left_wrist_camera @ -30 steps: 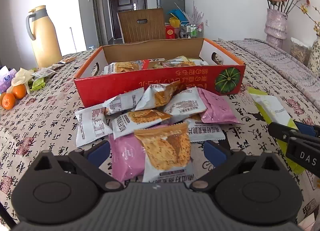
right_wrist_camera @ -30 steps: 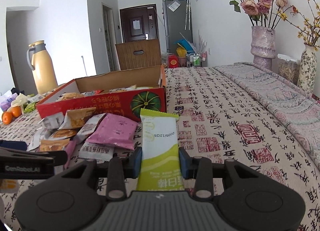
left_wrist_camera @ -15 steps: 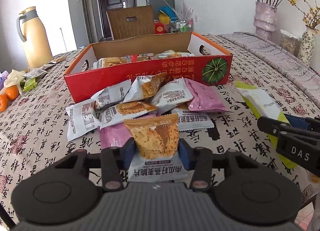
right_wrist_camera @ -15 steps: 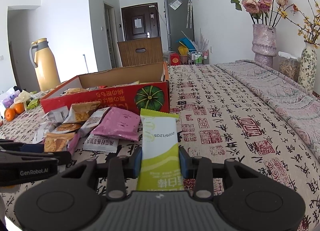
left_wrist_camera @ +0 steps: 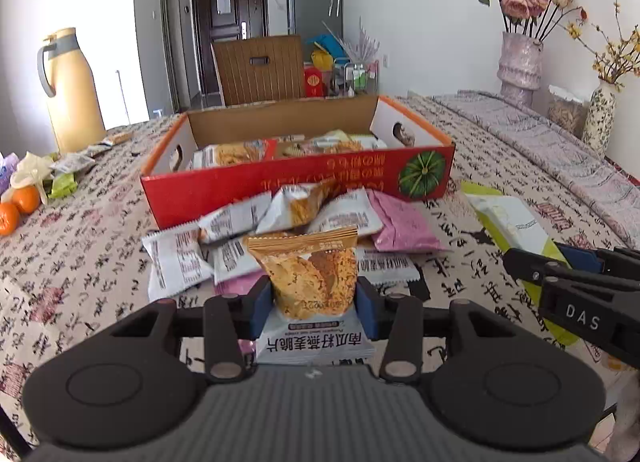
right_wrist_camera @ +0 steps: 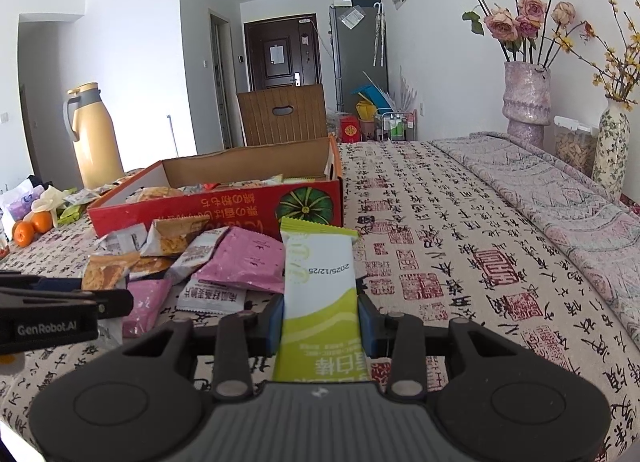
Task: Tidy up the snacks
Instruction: 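Carry both packets over the box and open both grippers to drop them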
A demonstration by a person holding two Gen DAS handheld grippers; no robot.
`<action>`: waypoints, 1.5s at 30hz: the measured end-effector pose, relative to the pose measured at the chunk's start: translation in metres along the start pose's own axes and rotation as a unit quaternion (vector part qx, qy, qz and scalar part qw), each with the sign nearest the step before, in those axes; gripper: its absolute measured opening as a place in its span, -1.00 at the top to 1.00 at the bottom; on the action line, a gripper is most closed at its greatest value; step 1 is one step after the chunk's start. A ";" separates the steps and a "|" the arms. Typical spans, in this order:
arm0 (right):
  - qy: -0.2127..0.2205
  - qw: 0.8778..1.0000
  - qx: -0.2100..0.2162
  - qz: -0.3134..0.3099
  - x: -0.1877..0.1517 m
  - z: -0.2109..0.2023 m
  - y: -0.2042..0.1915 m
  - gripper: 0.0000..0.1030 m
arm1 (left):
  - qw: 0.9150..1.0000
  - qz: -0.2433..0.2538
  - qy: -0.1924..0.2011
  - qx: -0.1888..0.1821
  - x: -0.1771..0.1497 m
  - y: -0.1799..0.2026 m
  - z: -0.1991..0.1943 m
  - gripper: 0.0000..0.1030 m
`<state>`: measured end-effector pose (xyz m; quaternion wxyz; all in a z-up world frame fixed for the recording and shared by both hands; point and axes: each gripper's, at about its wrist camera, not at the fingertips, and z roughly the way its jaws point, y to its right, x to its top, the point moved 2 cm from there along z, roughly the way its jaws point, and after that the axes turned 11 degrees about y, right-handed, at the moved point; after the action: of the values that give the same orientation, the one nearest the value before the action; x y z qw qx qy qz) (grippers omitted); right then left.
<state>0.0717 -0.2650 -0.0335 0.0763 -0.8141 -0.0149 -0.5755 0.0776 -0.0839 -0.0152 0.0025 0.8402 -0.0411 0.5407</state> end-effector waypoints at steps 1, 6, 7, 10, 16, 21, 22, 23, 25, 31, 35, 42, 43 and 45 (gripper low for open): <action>0.001 1.000 0.001 -0.001 0.001 0.000 -0.001 0.29 | 1.000 -0.001 0.003 -0.001 0.002 -0.001 -0.001 0.13; 0.011 1.000 0.008 -0.004 0.010 0.001 -0.009 0.29 | 1.000 -0.004 0.016 -0.001 0.012 -0.006 -0.003 0.13; 0.013 1.000 0.009 -0.005 0.012 0.001 -0.011 0.29 | 1.000 -0.005 0.019 -0.001 0.015 -0.007 -0.002 0.13; 0.019 1.000 0.013 -0.007 0.017 0.003 -0.016 0.28 | 1.000 -0.007 0.029 -0.001 0.023 -0.011 -0.002 0.13; 0.032 0.999 0.017 -0.008 0.032 0.011 -0.025 0.28 | 0.999 -0.013 0.050 -0.002 0.045 -0.019 0.003 0.13; 0.049 0.999 0.020 -0.007 0.051 0.021 -0.031 0.28 | 0.997 -0.020 0.070 -0.003 0.067 -0.025 0.010 0.13; 0.051 0.998 0.021 -0.007 0.054 0.024 -0.032 0.28 | 0.997 -0.020 0.074 -0.003 0.071 -0.025 0.012 0.13; 0.054 0.998 0.021 -0.008 0.057 0.026 -0.034 0.28 | 0.997 -0.021 0.076 -0.003 0.075 -0.026 0.014 0.13; 0.059 0.998 0.023 -0.008 0.064 0.033 -0.036 0.28 | 0.997 -0.023 0.078 -0.003 0.082 -0.029 0.019 0.13; 0.067 0.997 0.022 -0.009 0.081 0.057 -0.041 0.28 | 0.996 -0.025 0.083 -0.002 0.102 -0.033 0.041 0.13; 0.068 0.997 0.019 -0.010 0.093 0.078 -0.042 0.28 | 0.996 -0.027 0.080 -0.004 0.112 -0.036 0.059 0.13; 0.063 0.998 0.016 -0.013 0.109 0.119 -0.045 0.28 | 0.997 -0.039 0.072 0.000 0.124 -0.043 0.093 0.13; 0.062 0.998 0.016 -0.013 0.111 0.125 -0.045 0.28 | 0.997 -0.041 0.069 0.001 0.126 -0.044 0.099 0.13; 0.060 0.998 0.016 -0.012 0.113 0.135 -0.045 0.28 | 0.997 -0.047 0.063 0.000 0.126 -0.046 0.109 0.13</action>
<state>0.2312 -0.2087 0.0336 0.0829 -0.7762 -0.0292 -0.6243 0.2321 -0.0521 0.0554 0.0302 0.8053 -0.0011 0.5921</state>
